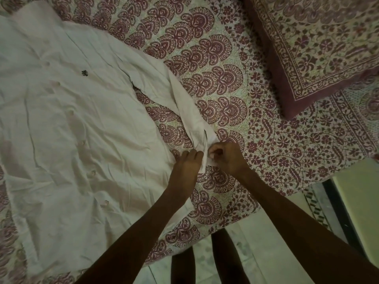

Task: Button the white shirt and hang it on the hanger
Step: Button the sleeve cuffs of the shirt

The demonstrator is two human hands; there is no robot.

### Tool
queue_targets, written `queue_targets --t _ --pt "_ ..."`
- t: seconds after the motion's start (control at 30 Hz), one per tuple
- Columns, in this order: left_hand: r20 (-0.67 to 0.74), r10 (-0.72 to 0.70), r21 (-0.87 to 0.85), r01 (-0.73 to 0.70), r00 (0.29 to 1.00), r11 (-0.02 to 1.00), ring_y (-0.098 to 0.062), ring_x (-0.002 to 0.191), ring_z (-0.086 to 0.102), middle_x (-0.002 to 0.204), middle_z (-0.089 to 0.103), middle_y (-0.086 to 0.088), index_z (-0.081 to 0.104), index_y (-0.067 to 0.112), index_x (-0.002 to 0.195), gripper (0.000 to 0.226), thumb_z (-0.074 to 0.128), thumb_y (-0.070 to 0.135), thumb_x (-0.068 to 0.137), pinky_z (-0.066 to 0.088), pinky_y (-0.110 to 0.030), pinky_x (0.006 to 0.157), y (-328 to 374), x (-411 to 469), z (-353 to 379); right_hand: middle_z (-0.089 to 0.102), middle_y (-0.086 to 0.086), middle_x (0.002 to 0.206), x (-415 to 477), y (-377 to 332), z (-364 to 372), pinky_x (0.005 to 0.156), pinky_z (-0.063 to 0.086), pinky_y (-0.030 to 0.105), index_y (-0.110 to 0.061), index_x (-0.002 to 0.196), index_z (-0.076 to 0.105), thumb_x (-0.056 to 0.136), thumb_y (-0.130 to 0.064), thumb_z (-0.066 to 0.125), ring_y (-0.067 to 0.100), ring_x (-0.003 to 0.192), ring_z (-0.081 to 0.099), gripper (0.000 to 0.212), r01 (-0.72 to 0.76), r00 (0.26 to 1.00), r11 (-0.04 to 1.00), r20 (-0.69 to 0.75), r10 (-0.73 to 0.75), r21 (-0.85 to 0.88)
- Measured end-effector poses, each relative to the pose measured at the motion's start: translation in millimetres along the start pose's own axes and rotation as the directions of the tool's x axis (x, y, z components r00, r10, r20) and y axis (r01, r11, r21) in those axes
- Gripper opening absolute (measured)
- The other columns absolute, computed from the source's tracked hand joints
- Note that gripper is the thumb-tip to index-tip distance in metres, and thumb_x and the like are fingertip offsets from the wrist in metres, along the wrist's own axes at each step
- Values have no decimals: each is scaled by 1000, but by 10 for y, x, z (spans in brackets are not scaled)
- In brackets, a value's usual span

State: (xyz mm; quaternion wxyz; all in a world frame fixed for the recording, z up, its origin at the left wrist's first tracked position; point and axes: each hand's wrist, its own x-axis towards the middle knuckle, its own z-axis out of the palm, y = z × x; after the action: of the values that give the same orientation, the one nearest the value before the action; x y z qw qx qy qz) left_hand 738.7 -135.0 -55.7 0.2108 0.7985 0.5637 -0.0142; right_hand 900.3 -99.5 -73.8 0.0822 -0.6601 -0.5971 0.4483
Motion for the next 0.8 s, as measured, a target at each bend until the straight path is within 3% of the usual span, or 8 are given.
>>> queue_targets --t 0.07,0.17,0.3,0.4,0.53,0.63,0.7,0.8 --pt "-14 -40 57 41 999 998 -27 93 55 100 60 -8 56 11 109 57 72 -3 57 51 -37 85 -49 25 -58 73 -2 83 -23 -18 31 70 57 30 -18 83 73 76 -13 78 10 70 66 10 -35 999 997 -10 35 -62" --pt "-114 -116 40 121 987 992 -27 85 56 95 60 -9 60 11 105 43 54 -3 66 51 -36 77 -145 74 -91 65 0 87 -87 -117 146 65 55 32 -19 89 63 66 -35 85 18 74 63 36 -73 996 966 -74 56 -247" --pt "-108 94 205 -70 990 976 -25 79 56 96 55 -8 61 15 96 25 56 1 76 51 -36 75 -270 28 61 61 10 105 -199 -175 308 71 56 34 -11 106 63 81 -28 72 25 90 60 31 -52 977 925 -211 -31 -377" --pt "-121 141 226 -111 983 968 -25 80 56 96 56 -8 65 12 84 17 52 4 77 50 -36 76 -362 36 91 63 11 103 -277 -171 396 70 53 30 -10 104 66 87 -18 64 26 90 61 19 -79 962 918 -270 -31 -389" --pt "-113 99 170 -79 989 982 -27 87 56 103 58 -10 67 9 75 8 67 2 73 51 -36 77 -306 82 63 68 3 94 -189 -123 314 69 51 25 -16 96 70 83 -12 65 17 77 65 15 -129 953 971 -294 65 -202" --pt "-130 -93 40 99 987 994 -29 90 56 105 59 -12 69 6 77 12 68 -5 73 53 -37 76 -259 102 77 69 -5 80 -109 -194 200 70 49 11 -15 85 69 76 -7 68 2 68 62 12 -126 943 987 -298 150 99" --pt "-149 -191 -75 181 970 981 -30 91 55 103 58 -13 71 5 84 21 59 -10 77 54 -40 73 -219 83 106 65 -7 76 -86 -266 185 63 40 0 -14 84 67 76 -6 68 -4 65 57 11 -113 938 982 -309 156 151" --pt "-185 -233 -184 199 955 962 -28 93 54 103 58 -11 72 8 90 38 38 -4 79 52 -37 76 -166 28 117 69 -4 78 -78 -333 294 64 45 7 -14 84 68 78 -4 66 6 66 63 11 -43 968 990 -238 75 135"
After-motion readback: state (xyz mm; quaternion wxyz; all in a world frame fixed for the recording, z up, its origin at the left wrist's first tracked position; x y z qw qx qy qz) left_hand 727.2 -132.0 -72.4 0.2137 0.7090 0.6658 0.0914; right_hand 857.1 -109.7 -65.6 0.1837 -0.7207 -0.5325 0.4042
